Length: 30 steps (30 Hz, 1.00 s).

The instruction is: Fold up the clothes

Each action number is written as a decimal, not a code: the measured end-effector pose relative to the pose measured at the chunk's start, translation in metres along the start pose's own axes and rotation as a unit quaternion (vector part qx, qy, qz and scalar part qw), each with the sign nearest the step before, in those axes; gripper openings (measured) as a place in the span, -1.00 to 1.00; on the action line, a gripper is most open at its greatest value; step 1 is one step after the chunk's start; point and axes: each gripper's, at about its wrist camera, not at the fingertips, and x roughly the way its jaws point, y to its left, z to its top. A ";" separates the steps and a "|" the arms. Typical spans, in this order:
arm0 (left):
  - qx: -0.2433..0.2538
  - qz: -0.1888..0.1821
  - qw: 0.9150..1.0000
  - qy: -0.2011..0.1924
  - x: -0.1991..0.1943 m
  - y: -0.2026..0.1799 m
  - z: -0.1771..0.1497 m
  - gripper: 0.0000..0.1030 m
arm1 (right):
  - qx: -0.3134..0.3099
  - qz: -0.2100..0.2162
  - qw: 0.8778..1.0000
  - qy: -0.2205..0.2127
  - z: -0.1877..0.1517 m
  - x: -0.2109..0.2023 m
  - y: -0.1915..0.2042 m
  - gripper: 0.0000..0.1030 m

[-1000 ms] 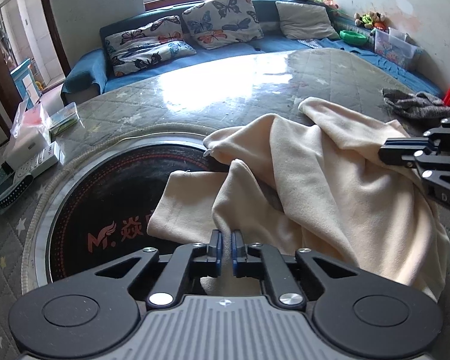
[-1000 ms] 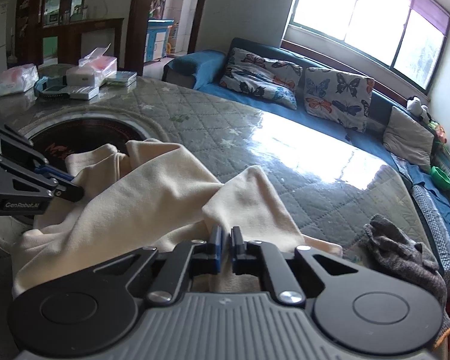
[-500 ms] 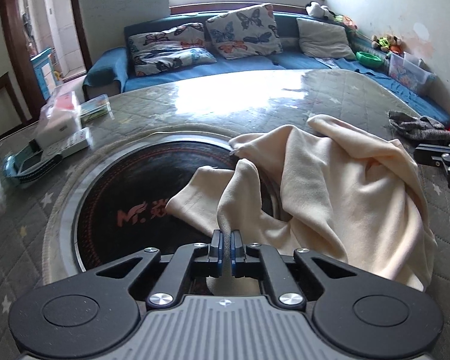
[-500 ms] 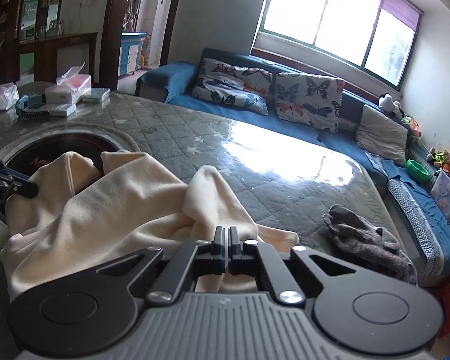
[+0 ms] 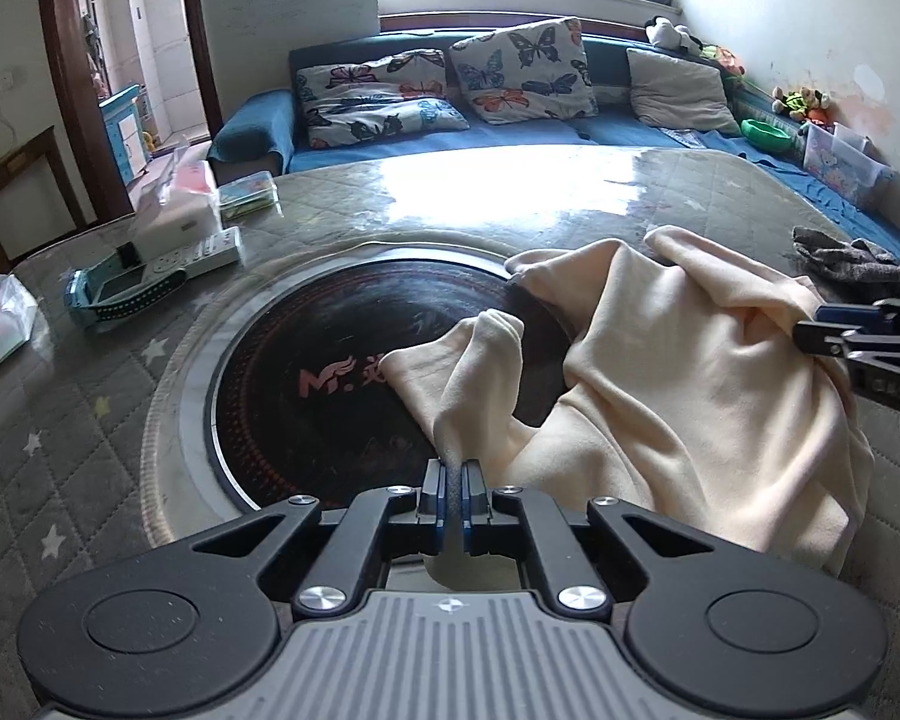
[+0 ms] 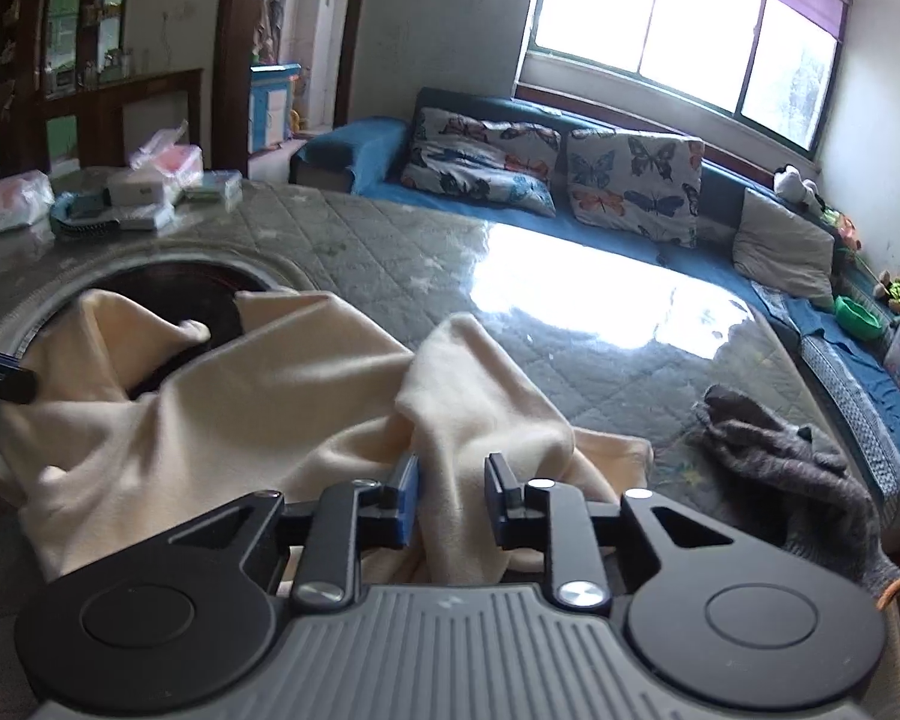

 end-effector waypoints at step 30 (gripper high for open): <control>-0.002 0.023 1.000 -0.008 -0.065 0.026 -0.058 -0.90 | 0.020 -0.065 0.997 -0.029 -0.058 -0.093 -0.054 -0.96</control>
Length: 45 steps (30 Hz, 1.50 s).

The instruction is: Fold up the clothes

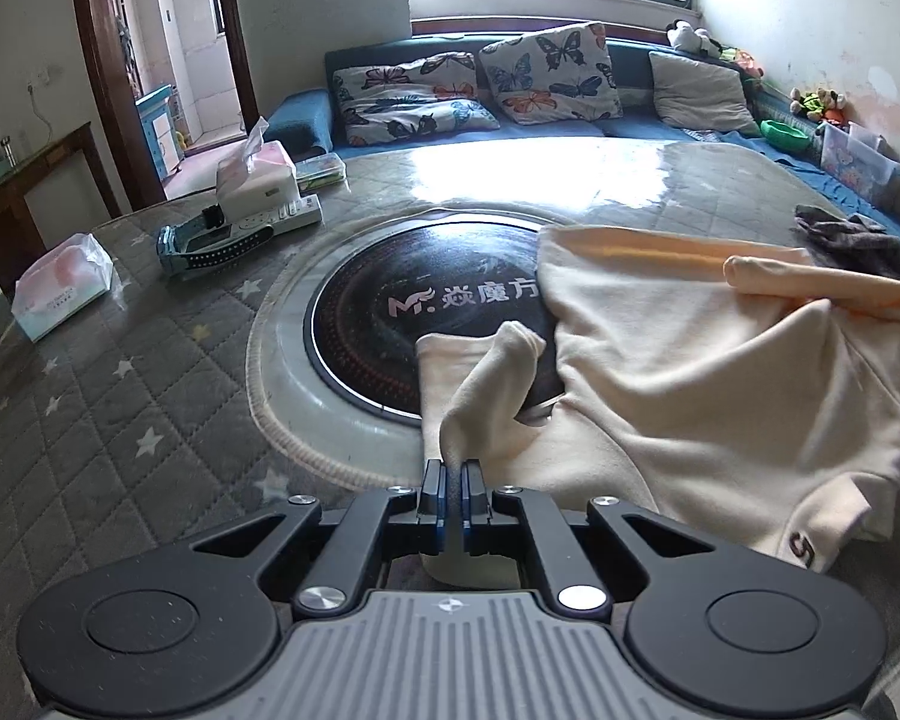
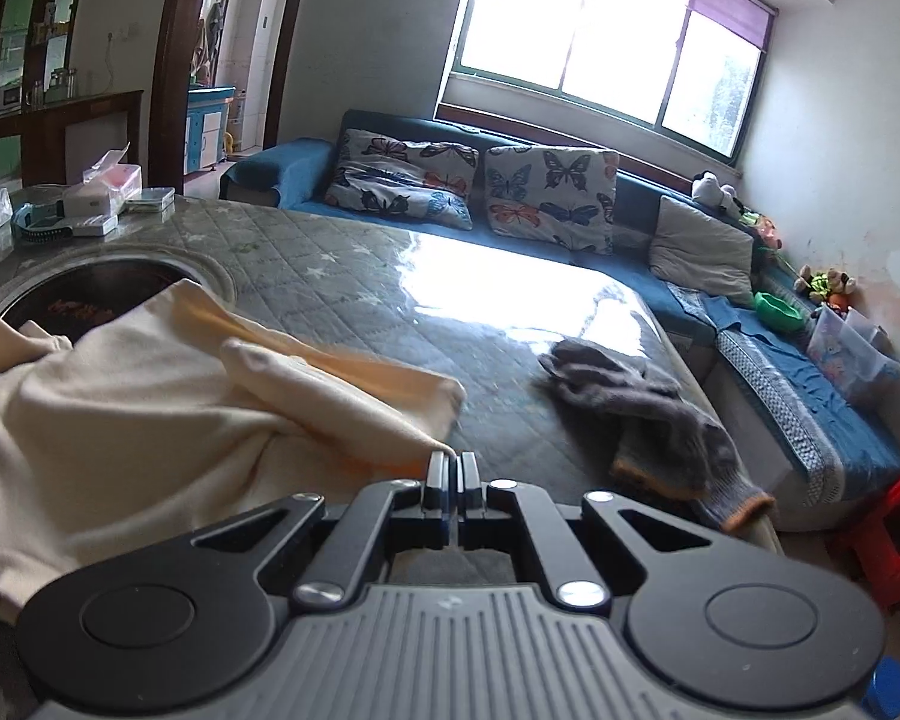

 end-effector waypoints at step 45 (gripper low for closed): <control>0.034 -0.027 0.999 0.023 0.068 -0.035 0.080 0.08 | -0.081 0.018 0.995 0.057 0.004 0.062 0.017 -0.39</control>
